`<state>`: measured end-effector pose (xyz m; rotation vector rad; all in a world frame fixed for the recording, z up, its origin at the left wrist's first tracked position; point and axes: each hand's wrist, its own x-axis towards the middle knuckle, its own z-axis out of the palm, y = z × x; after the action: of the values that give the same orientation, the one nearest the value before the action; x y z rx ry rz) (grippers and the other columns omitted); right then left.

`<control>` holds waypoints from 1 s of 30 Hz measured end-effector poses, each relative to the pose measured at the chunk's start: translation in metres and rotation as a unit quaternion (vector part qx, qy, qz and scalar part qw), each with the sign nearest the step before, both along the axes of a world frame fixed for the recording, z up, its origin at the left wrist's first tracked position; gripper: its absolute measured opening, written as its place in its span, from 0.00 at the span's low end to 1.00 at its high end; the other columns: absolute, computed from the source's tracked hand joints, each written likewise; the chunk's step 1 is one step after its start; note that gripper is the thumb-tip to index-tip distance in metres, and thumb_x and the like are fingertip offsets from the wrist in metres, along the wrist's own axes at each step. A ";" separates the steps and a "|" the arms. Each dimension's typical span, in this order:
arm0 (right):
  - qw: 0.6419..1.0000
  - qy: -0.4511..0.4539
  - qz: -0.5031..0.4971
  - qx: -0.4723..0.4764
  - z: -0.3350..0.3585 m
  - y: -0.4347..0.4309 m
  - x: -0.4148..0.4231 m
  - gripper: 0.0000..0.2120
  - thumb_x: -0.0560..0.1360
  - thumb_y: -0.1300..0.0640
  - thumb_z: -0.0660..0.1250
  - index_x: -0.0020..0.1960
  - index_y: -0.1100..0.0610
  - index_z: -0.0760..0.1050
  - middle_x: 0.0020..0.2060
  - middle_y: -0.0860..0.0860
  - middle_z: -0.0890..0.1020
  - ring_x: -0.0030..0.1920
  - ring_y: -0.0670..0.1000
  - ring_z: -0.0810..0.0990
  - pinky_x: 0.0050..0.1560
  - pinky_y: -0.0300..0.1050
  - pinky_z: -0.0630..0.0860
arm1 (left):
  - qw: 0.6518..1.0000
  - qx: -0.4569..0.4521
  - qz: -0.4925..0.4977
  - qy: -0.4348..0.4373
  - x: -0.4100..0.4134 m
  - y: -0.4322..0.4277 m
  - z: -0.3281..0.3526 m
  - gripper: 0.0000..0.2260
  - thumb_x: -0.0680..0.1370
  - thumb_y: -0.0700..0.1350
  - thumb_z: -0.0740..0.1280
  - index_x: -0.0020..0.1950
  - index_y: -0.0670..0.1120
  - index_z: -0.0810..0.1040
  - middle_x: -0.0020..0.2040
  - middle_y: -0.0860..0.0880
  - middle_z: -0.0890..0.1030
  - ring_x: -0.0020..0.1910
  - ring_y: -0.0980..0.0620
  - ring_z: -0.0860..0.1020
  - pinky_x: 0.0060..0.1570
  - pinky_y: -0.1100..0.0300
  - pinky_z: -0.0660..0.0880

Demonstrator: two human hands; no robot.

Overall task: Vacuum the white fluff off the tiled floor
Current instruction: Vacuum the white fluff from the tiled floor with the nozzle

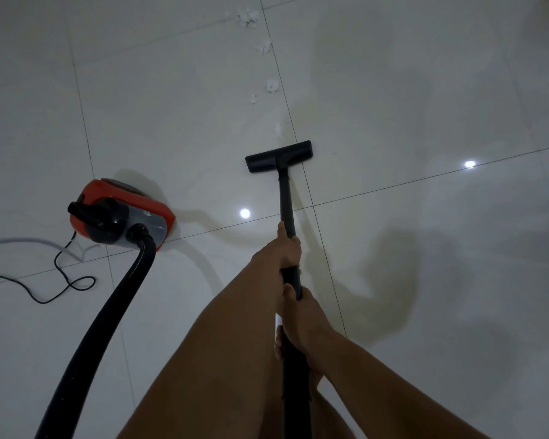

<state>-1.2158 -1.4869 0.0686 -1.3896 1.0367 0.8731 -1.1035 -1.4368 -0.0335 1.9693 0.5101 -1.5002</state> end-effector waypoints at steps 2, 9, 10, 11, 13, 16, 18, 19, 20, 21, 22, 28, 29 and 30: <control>1.000 0.012 0.014 -0.005 0.004 0.001 0.010 0.18 0.84 0.44 0.52 0.60 0.57 0.70 0.33 0.56 0.76 0.17 0.44 0.74 0.19 0.31 0.69 | 1.000 0.000 0.008 0.010 0.008 0.001 -0.008 0.31 0.87 0.55 0.50 0.82 0.61 0.31 0.66 0.35 0.80 0.61 0.39 0.82 0.67 0.41 0.76; 0.999 0.024 0.007 0.029 0.001 0.005 0.036 0.21 0.85 0.44 0.50 0.59 0.60 0.70 0.31 0.57 0.75 0.14 0.44 0.71 0.18 0.32 0.68 | 0.999 -0.004 0.030 0.025 0.036 0.006 -0.010 0.30 0.87 0.54 0.49 0.81 0.62 0.31 0.45 0.41 0.83 0.50 0.42 0.85 0.62 0.44 0.81; 0.999 0.034 -0.012 0.039 0.004 0.006 0.041 0.20 0.85 0.44 0.50 0.60 0.60 0.69 0.31 0.58 0.74 0.14 0.44 0.71 0.18 0.32 0.68 | 0.999 -0.005 0.034 0.023 0.040 0.006 -0.011 0.30 0.87 0.54 0.49 0.82 0.62 0.31 0.44 0.41 0.82 0.47 0.43 0.84 0.61 0.44 0.81; 0.998 0.038 -0.021 0.046 0.004 0.005 0.045 0.20 0.85 0.44 0.50 0.61 0.60 0.69 0.31 0.58 0.73 0.14 0.45 0.70 0.18 0.32 0.68 | 0.999 -0.008 0.036 0.021 0.045 0.006 -0.011 0.30 0.87 0.54 0.49 0.82 0.62 0.31 0.44 0.42 0.82 0.46 0.43 0.84 0.61 0.44 0.81; 0.998 0.037 -0.023 0.047 0.003 0.006 0.054 0.19 0.85 0.45 0.49 0.61 0.59 0.68 0.31 0.57 0.73 0.14 0.45 0.70 0.17 0.32 0.68 | 0.999 -0.013 0.039 0.016 0.053 0.006 -0.012 0.30 0.87 0.54 0.49 0.82 0.62 0.31 0.44 0.42 0.81 0.46 0.44 0.83 0.61 0.44 0.81; 0.998 0.035 -0.021 0.042 0.001 0.010 0.062 0.19 0.85 0.45 0.50 0.61 0.59 0.69 0.31 0.57 0.74 0.14 0.45 0.71 0.17 0.32 0.68 | 0.999 -0.017 0.040 0.018 0.059 0.008 -0.013 0.30 0.88 0.53 0.49 0.82 0.62 0.31 0.44 0.42 0.81 0.45 0.44 0.83 0.61 0.44 0.81; 0.998 0.032 -0.022 0.045 0.003 0.011 0.064 0.19 0.85 0.44 0.50 0.61 0.59 0.69 0.32 0.58 0.74 0.15 0.46 0.72 0.18 0.33 0.70 | 0.999 -0.017 0.039 0.018 0.061 0.008 -0.013 0.30 0.88 0.53 0.49 0.82 0.62 0.31 0.44 0.41 0.81 0.45 0.44 0.83 0.61 0.43 0.81; 0.998 0.031 -0.021 0.045 0.004 0.011 0.065 0.20 0.85 0.44 0.50 0.61 0.59 0.69 0.32 0.59 0.75 0.16 0.47 0.72 0.19 0.34 0.70 | 0.999 -0.017 0.041 0.019 0.062 0.008 -0.013 0.30 0.88 0.53 0.49 0.82 0.62 0.31 0.45 0.41 0.81 0.46 0.44 0.83 0.61 0.43 0.81; 0.998 0.033 -0.018 0.041 0.006 0.010 0.066 0.20 0.85 0.44 0.50 0.61 0.59 0.70 0.33 0.59 0.75 0.16 0.47 0.72 0.19 0.35 0.71 | 0.999 -0.019 0.045 0.020 0.062 0.008 -0.012 0.30 0.88 0.53 0.50 0.82 0.62 0.31 0.45 0.41 0.81 0.46 0.43 0.83 0.62 0.43 0.81; 0.998 0.040 -0.017 0.041 0.010 0.009 0.067 0.20 0.85 0.45 0.50 0.61 0.59 0.70 0.33 0.59 0.75 0.17 0.48 0.72 0.20 0.36 0.71 | 0.998 -0.018 0.047 0.026 0.062 0.007 -0.010 0.30 0.88 0.53 0.50 0.82 0.62 0.31 0.45 0.41 0.81 0.46 0.43 0.83 0.62 0.43 0.81; 0.998 0.048 -0.018 0.046 0.015 0.008 0.069 0.20 0.85 0.45 0.50 0.61 0.59 0.70 0.32 0.59 0.75 0.17 0.48 0.72 0.20 0.36 0.72 | 0.998 -0.018 0.053 0.032 0.062 0.007 -0.007 0.31 0.88 0.53 0.50 0.82 0.62 0.31 0.45 0.41 0.81 0.47 0.43 0.83 0.62 0.43 0.81; 0.993 0.092 -0.034 0.072 0.055 0.004 0.074 0.17 0.85 0.47 0.50 0.65 0.55 0.68 0.30 0.57 0.74 0.18 0.50 0.72 0.22 0.39 0.73 | 0.997 -0.009 0.038 0.070 0.053 0.010 0.009 0.31 0.87 0.54 0.50 0.82 0.61 0.31 0.65 0.36 0.81 0.58 0.41 0.84 0.65 0.42 0.79; 0.993 0.091 -0.035 0.070 0.058 0.004 0.078 0.17 0.85 0.47 0.50 0.66 0.55 0.68 0.30 0.57 0.74 0.18 0.50 0.72 0.23 0.39 0.73 | 0.997 -0.007 0.032 0.072 0.056 0.010 0.012 0.31 0.87 0.54 0.50 0.82 0.61 0.31 0.67 0.35 0.79 0.60 0.40 0.83 0.66 0.43 0.78; 0.993 0.088 -0.039 0.073 0.060 0.004 0.081 0.18 0.85 0.47 0.50 0.66 0.56 0.68 0.30 0.57 0.75 0.18 0.50 0.72 0.22 0.38 0.73 | 0.997 -0.011 0.027 0.071 0.061 0.009 0.014 0.31 0.87 0.54 0.50 0.82 0.60 0.31 0.68 0.35 0.79 0.60 0.40 0.83 0.66 0.43 0.78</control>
<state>-1.1346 -1.4826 0.1290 -1.1579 1.1303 1.0067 -1.0425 -1.4274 -0.0190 1.8268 0.6004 -1.6124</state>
